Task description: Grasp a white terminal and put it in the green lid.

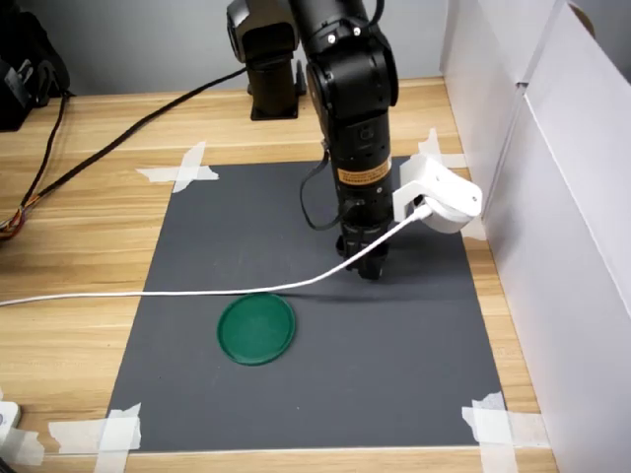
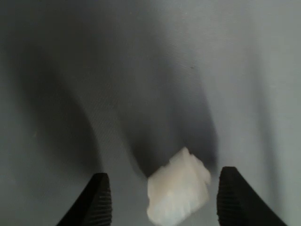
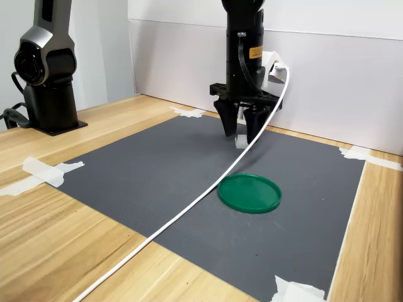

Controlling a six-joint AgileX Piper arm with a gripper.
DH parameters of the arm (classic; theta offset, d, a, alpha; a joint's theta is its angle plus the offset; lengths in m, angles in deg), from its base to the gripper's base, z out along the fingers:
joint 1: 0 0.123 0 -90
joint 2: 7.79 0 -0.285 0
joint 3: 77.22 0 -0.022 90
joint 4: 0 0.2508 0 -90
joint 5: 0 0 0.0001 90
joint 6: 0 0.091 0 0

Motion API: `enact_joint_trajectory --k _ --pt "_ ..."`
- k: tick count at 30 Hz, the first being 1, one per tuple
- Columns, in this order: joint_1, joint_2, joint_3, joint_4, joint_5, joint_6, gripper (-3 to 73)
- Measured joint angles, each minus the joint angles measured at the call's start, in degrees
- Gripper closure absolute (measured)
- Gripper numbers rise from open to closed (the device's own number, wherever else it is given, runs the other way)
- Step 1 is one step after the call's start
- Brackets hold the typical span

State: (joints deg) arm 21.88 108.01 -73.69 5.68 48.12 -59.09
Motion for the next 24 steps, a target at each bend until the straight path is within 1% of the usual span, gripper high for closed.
enact_joint_trajectory --k 3,6,8,13,14,17,20,24 --pt "0.00 0.58 0.00 -0.18 -0.19 0.23 14.1" --pt "0.00 0.69 0.00 -0.46 -0.58 1.11 18.7" --pt "0.00 0.69 0.00 -0.51 -1.23 1.70 24.6" --pt "0.00 0.69 0.00 -0.51 -2.24 3.38 44.1" --pt "0.00 0.69 0.00 -0.51 -2.24 3.52 45.5" --pt "0.00 0.69 0.00 -1.08 -2.19 3.69 45.5" --pt "-0.13 0.57 -0.02 -2.91 -1.71 4.86 45.5" --pt "-2.76 -0.93 -0.81 -3.56 -0.87 5.46 45.5"
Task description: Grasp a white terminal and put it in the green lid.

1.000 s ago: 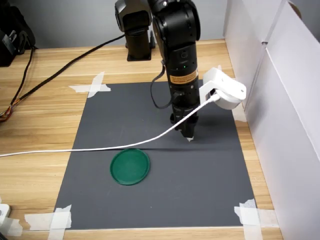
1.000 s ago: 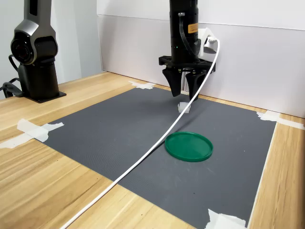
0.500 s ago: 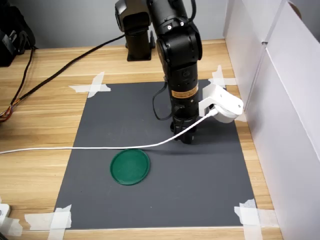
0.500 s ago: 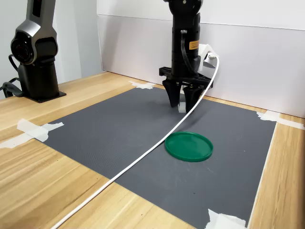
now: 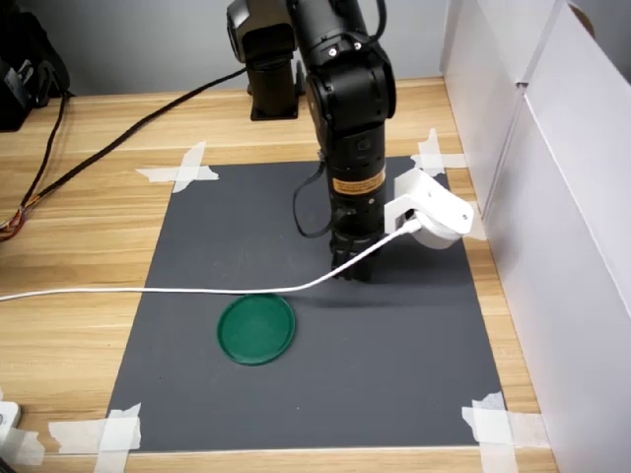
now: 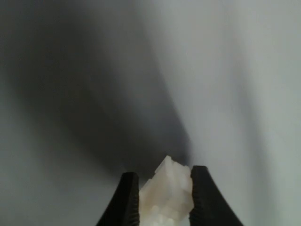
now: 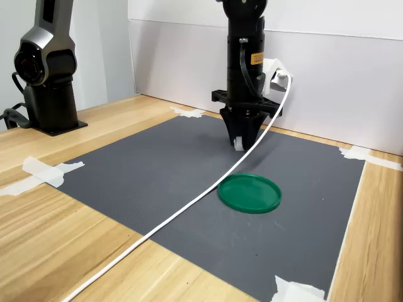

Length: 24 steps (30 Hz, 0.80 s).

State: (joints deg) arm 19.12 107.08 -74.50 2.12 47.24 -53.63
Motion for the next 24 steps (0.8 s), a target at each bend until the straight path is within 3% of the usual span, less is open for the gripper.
enact_joint_trajectory --k 14,24 --pt "-16.83 -2.47 -10.81 3.37 6.97 -3.09 45.5" --pt "-19.88 0.22 -11.24 3.37 7.56 -4.37 45.5"
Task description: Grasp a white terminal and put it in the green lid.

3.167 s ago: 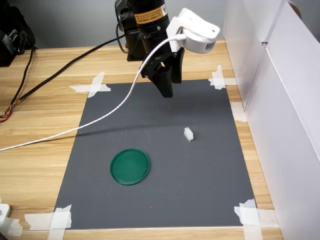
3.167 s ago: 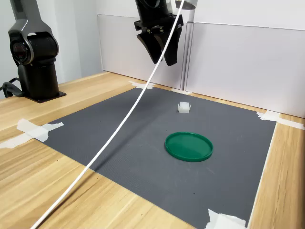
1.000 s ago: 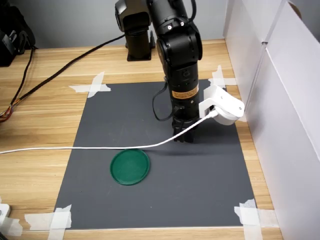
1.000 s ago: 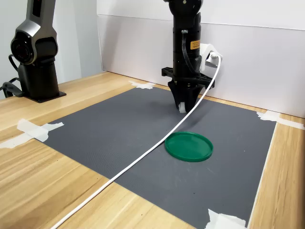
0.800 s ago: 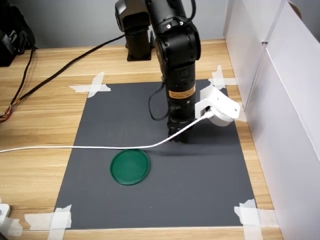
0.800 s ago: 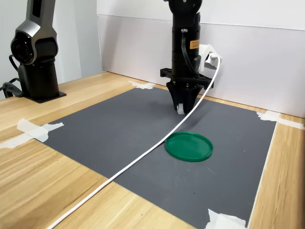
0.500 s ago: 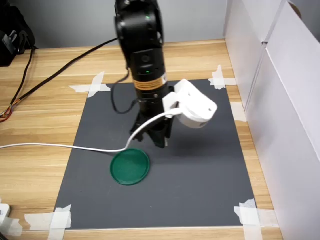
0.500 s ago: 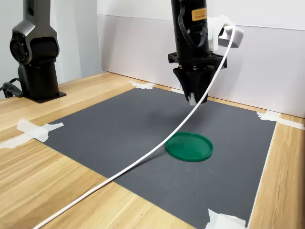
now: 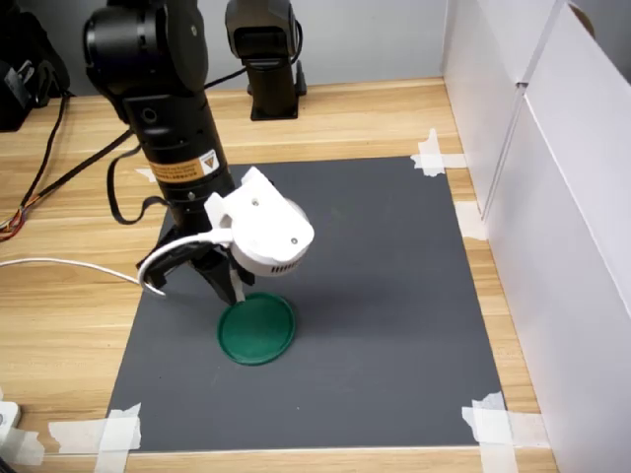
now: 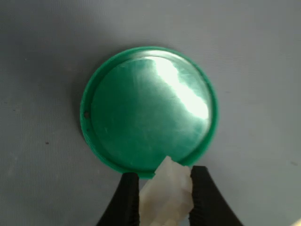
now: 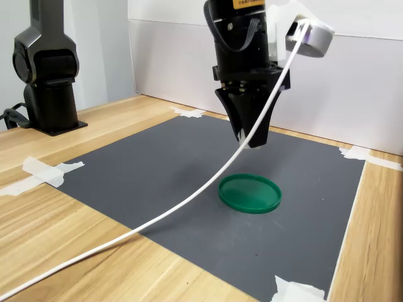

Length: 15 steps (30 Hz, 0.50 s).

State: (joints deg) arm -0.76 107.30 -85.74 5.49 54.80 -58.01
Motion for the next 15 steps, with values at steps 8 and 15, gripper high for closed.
enact_joint_trajectory --k 8,15 --pt "0.00 2.97 0.00 -0.05 -0.30 -0.66 45.5" --pt "0.00 3.59 0.00 -0.30 -0.30 -4.76 44.4"
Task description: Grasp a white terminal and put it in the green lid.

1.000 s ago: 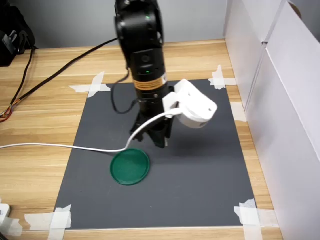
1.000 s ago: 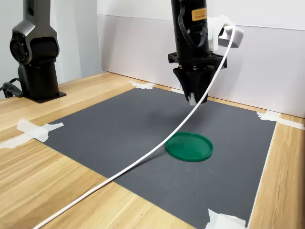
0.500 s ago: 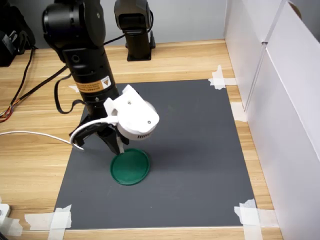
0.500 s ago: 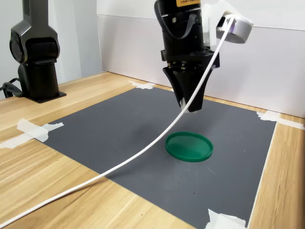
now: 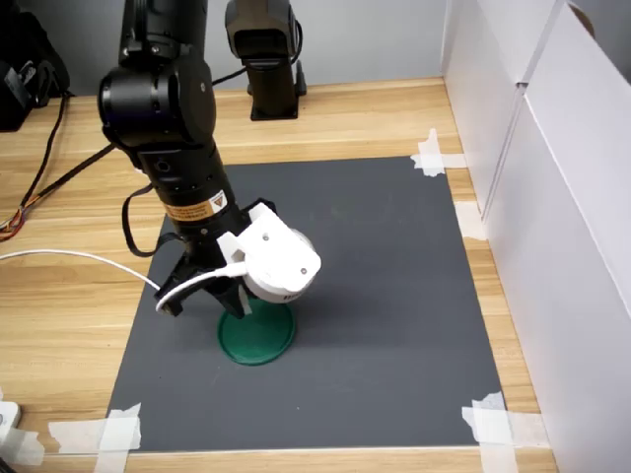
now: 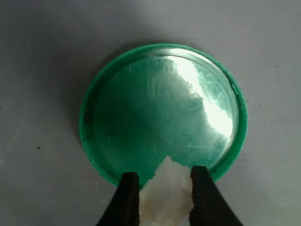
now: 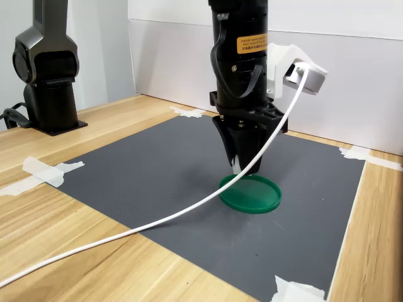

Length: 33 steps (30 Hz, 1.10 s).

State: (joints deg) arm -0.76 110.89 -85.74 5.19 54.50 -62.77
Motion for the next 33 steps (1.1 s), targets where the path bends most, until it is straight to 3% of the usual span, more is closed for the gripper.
enact_joint_trajectory --k 3,9,14,19,26,29,33 --pt "0.00 0.00 0.00 0.00 0.00 -0.64 36.9" --pt "0.00 -0.13 0.00 0.43 -0.40 -0.82 14.0" --pt "0.00 -1.46 0.00 2.32 -1.06 -0.81 8.3" --pt "0.00 -3.71 0.00 4.32 -1.30 -0.81 8.2" --pt "0.00 -6.65 0.00 2.04 0.77 2.87 9.5" --pt "0.00 -6.64 0.00 1.11 2.15 4.45 15.8" --pt "0.00 -6.34 0.00 0.46 1.91 6.04 34.7"
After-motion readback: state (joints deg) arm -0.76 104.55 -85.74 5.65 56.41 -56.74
